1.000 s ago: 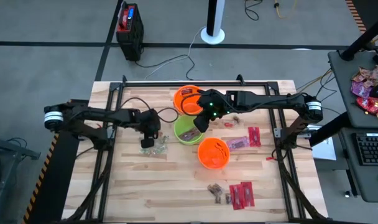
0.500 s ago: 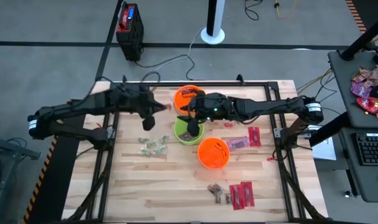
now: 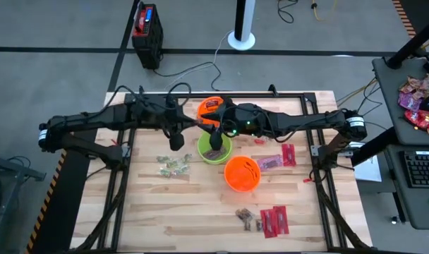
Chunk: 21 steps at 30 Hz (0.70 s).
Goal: Sort candy by brand, put in halloween buckets
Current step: Put the red gummy into the bottom orange bucket
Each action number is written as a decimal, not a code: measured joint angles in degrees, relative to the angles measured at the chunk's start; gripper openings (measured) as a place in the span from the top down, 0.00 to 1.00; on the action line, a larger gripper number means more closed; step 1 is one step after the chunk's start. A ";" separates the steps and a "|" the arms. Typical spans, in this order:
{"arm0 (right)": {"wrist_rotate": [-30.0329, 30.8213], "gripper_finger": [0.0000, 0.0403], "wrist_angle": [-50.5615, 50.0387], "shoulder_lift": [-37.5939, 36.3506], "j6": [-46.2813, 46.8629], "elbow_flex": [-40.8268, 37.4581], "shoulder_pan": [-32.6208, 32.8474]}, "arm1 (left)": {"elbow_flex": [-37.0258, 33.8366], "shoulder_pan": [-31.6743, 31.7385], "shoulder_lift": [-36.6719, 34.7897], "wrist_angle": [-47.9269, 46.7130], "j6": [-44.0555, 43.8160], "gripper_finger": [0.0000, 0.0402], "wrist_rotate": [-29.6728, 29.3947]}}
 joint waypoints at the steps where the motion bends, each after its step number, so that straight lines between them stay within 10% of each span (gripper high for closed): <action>1: 0.04 0.61 0.06 0.00 0.00 0.00 0.00 | 0.00 -0.39 0.19 -0.03 -0.33 1.00 0.05; 8: -1.40 0.94 -0.69 0.00 -0.03 0.01 0.02 | -0.02 -2.65 0.64 1.95 -2.20 1.00 -0.29; 21: -3.73 0.98 -8.61 -4.40 5.51 0.02 0.15 | -0.09 -2.86 0.56 2.17 -5.17 0.87 -2.03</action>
